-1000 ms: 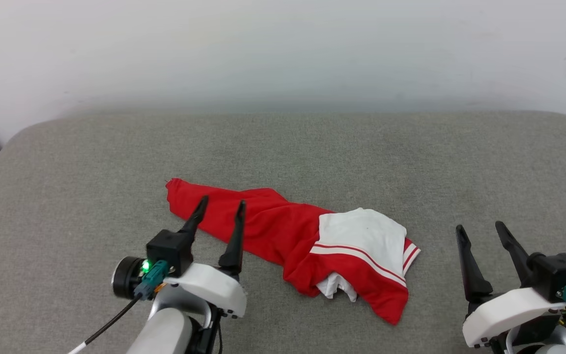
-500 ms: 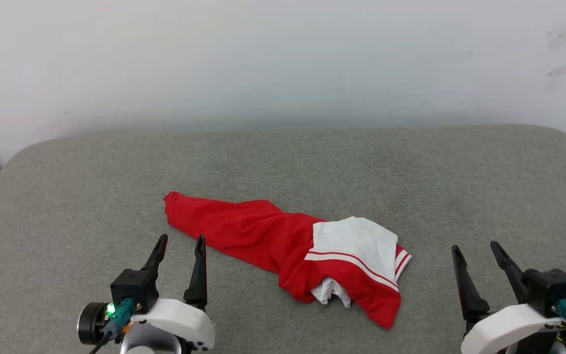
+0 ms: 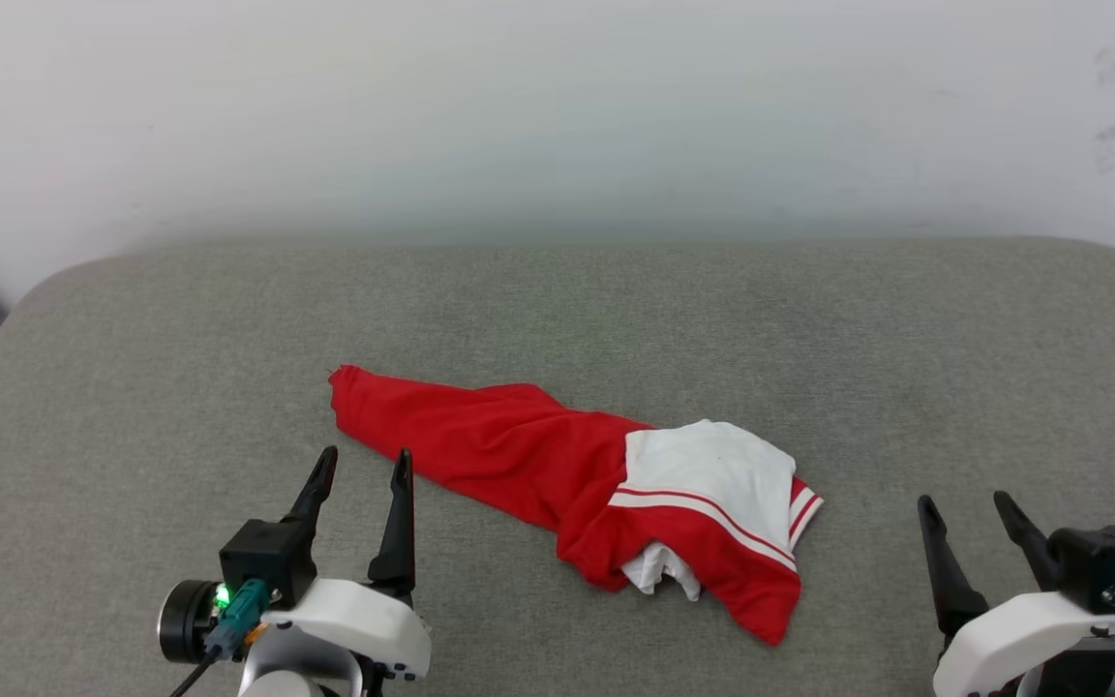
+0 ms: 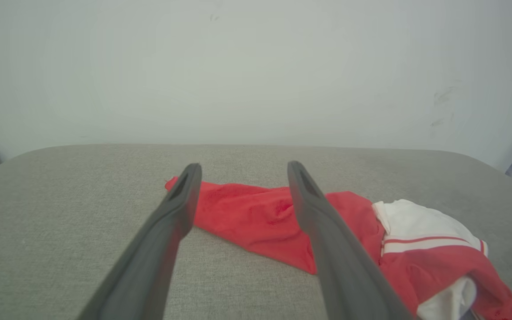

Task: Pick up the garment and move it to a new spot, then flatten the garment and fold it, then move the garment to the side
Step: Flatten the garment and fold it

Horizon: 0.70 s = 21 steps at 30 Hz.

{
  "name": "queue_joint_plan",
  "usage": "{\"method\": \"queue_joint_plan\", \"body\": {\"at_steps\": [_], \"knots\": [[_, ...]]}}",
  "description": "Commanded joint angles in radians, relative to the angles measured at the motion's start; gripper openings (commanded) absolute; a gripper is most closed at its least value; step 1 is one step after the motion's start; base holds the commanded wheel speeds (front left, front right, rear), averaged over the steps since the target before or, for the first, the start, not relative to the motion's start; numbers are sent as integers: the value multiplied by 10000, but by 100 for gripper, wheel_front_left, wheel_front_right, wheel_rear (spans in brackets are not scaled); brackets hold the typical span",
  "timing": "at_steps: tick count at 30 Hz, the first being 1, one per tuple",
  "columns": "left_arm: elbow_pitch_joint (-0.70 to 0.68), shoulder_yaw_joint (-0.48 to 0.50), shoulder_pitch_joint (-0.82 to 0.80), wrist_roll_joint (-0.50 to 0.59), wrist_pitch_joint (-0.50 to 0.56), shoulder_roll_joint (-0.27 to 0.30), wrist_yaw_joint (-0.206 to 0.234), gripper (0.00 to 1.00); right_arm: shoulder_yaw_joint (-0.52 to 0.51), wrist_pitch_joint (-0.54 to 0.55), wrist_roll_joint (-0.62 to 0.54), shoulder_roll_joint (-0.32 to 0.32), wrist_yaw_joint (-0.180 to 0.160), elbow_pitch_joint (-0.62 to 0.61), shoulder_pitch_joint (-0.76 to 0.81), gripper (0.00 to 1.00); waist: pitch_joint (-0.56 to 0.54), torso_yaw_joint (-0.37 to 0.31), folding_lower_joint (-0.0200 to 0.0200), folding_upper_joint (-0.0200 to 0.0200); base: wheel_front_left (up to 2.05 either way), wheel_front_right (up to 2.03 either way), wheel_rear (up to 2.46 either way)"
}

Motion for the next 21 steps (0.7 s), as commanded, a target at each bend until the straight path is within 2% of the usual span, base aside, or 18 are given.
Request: {"method": "queue_joint_plan", "body": {"at_steps": [1, 5, 9, 16, 21], "knots": [[-64, -54, -177, 71, -59, -4, -13, 100, -162, 63, 19, 11, -7, 142, -293, 100, 144, 194, 0, -1, 0, 0, 0], [-130, -158, -513, 160, -122, -131, -60, 100, -689, 608, -48, 10, -7, 836, -798, 100, 515, 622, 0, -1, 0, 0, 0], [-82, -272, -892, 236, -186, -265, -183, 100, -909, 1796, 7, 15, -7, 1731, -1653, 100, 1027, 1060, 0, -1, 0, 0, 0], [101, -393, -1459, 385, -288, -526, -358, 100, 45, 4216, 714, -462, -8, 2624, -3093, 100, 1808, 1690, 0, -1, 0, 0, 0], [215, -399, -1733, 477, -330, -709, -454, 100, 755, 5291, 1298, -878, -8, 2796, -3782, 100, 2266, 1985, 0, -1, 0, 0, 0]]}}
